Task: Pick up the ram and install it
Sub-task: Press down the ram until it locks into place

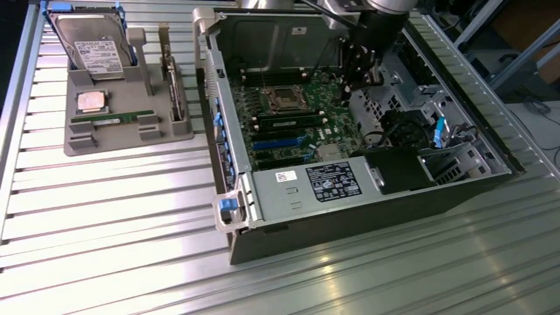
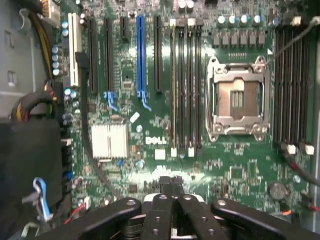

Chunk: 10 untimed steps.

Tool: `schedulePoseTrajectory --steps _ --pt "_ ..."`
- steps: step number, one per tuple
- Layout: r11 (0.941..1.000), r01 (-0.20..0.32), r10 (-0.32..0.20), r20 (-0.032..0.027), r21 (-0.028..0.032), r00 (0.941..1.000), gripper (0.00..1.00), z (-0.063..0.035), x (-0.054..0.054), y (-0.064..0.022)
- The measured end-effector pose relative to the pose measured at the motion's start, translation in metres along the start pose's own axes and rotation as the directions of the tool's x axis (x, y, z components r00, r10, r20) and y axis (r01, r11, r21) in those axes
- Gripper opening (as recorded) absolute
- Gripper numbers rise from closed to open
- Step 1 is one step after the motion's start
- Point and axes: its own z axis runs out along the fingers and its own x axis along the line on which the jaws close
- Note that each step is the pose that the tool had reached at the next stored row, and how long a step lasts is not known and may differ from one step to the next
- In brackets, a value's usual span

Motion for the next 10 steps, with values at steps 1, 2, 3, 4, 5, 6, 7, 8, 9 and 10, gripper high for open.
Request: schedulePoseTrajectory --steps 1,2,3,4,5,6,7,8,9,10 --pt "1.0000 0.000 0.000 0.0001 0.0000 1.0000 0.11 0.0027 0.000 0.0030" --pt "1.0000 0.000 0.000 0.0001 0.0000 1.0000 0.11 0.0066 0.000 0.0060" --pt "1.0000 0.000 0.000 0.0001 0.0000 1.0000 0.11 0.0117 -0.001 0.0077" --pt "1.0000 0.000 0.000 0.0001 0.0001 1.0000 0.11 0.0165 -0.001 0.0092" --pt "1.0000 0.000 0.000 0.0000 0.0001 1.0000 0.11 0.0194 -0.001 0.0102" --pt "1.0000 0.000 0.000 0.0000 0.0000 1.0000 0.11 0.0258 -0.002 0.0135" --pt "1.0000 0.000 0.000 0.0000 0.0001 1.0000 0.11 0.0299 -0.002 0.0148" --pt "1.0000 0.000 0.000 0.0001 0.0001 1.0000 0.11 0.0344 -0.002 0.0155" --pt "1.0000 0.000 0.000 0.0000 0.0001 1.0000 0.11 0.0363 -0.003 0.0156" --pt "1.0000 0.000 0.000 -0.0001 0.0000 1.0000 0.11 0.0380 -0.003 0.0159"
